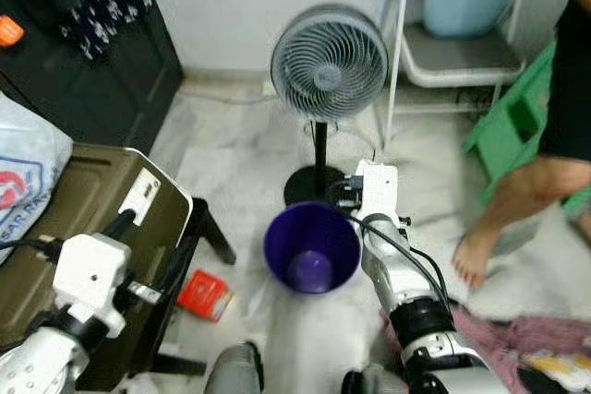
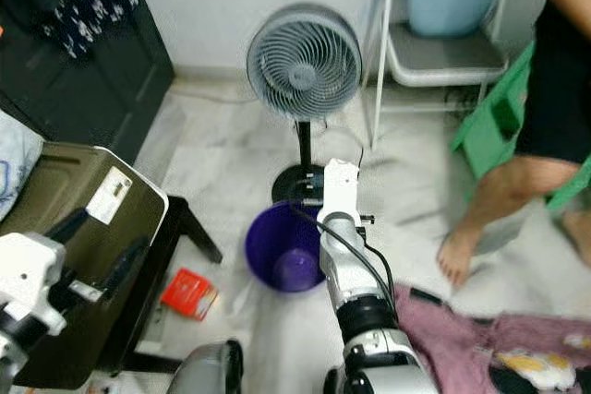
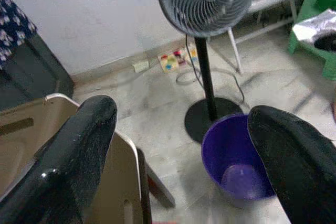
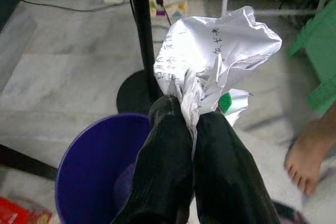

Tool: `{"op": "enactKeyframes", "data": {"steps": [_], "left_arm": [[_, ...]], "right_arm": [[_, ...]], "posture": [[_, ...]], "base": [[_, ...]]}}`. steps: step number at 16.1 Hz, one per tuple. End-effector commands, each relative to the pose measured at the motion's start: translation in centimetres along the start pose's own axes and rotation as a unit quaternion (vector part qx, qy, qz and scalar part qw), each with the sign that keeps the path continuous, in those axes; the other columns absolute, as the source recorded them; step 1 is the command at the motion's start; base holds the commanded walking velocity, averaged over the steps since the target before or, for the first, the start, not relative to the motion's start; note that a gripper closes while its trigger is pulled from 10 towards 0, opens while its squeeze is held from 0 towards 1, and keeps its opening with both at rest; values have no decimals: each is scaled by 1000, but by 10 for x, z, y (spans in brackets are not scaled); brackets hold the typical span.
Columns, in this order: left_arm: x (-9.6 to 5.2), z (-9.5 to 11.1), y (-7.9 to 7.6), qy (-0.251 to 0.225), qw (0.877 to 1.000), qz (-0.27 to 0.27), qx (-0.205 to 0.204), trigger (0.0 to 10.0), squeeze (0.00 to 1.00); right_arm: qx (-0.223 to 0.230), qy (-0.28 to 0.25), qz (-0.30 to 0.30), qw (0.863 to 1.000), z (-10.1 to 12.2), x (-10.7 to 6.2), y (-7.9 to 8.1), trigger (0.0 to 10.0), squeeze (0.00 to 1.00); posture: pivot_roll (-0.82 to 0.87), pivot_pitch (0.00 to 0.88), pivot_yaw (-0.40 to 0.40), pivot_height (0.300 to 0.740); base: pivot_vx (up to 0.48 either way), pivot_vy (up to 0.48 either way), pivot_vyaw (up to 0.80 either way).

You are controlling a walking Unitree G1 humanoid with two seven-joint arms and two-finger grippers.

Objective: Clean up the room

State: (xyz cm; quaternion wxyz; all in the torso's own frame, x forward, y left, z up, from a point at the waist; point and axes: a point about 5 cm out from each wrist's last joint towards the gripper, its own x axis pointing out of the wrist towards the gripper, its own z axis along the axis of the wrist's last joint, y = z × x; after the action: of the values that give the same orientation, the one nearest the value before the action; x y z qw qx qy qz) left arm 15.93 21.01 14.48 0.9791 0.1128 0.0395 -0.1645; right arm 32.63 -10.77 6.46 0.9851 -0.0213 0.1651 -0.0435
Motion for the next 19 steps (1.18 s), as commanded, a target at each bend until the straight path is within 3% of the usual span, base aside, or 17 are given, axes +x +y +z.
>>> {"op": "enactKeyframes", "data": {"steps": [1,6,10,13,14,16,19], "left_arm": [[-10,4,2,10,1000,9,3,10000,0],[-30,8,3,36,999,7,6,10000,0],[-37,9,4,51,999,9,8,10000,0],[-39,8,4,57,998,12,5,10000,0],[-41,8,2,61,998,10,4,10000,0],[-42,7,1,63,998,8,2,10000,0],[-42,5,0,68,998,6,-1,10000,0]], "right_arm": [[13,1,5,1000,2,-1,8,10000,0],[26,-9,20,999,14,5,24,10000,0],[39,-32,35,998,36,12,37,10000,0],[43,-35,44,997,39,12,44,10000,0],[48,-33,46,997,38,12,46,10000,675],[54,-28,40,997,35,12,43,10000,1000],[59,-27,28,997,34,13,36,10000,1000]], "posture": [[300,285,122,740],[357,335,166,740],[374,352,173,740],[381,355,171,740],[382,357,169,740],[381,359,171,740],[378,357,176,740]], "base": [[0,0,0],[0,0,0],[0,0,0],[0,0,0],[0,0,0],[0,0,0],[0,0,0]]}}
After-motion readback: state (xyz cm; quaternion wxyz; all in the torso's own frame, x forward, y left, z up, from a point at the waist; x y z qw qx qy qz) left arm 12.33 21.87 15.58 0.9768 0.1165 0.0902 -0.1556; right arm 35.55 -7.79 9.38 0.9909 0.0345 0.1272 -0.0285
